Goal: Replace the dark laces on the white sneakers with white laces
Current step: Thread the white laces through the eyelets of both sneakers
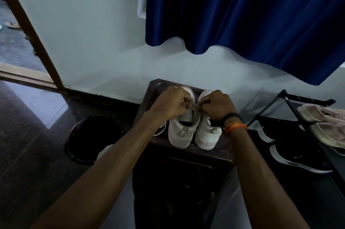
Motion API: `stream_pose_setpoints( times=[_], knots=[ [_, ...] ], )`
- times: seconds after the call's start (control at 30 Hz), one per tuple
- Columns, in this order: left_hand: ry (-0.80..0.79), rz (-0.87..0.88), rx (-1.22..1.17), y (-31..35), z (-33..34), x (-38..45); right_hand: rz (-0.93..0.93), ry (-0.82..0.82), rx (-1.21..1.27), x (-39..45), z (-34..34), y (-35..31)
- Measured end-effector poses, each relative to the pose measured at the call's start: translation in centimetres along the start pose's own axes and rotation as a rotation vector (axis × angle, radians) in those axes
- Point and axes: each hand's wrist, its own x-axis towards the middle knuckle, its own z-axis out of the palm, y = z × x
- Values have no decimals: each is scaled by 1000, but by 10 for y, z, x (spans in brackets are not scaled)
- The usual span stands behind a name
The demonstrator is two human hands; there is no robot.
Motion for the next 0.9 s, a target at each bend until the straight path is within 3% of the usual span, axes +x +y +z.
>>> stream_pose_setpoints(
  times=[0.23, 0.47, 0.6, 0.83, 0.9],
  knots=[
    [-11, -9, 77, 4, 9, -10, 92, 6, 130, 2, 1, 5],
    [122, -78, -42, 4, 27, -17, 175, 11, 333, 0, 2, 10],
    [209, -99, -64, 8, 34, -16, 197, 6, 346, 12, 8, 21],
    [264, -118, -46, 11, 40, -17, 104, -72, 135, 20, 22, 33],
    [267, -113, -51, 11, 41, -18, 149, -59, 231, 20, 21, 32]
  ],
)
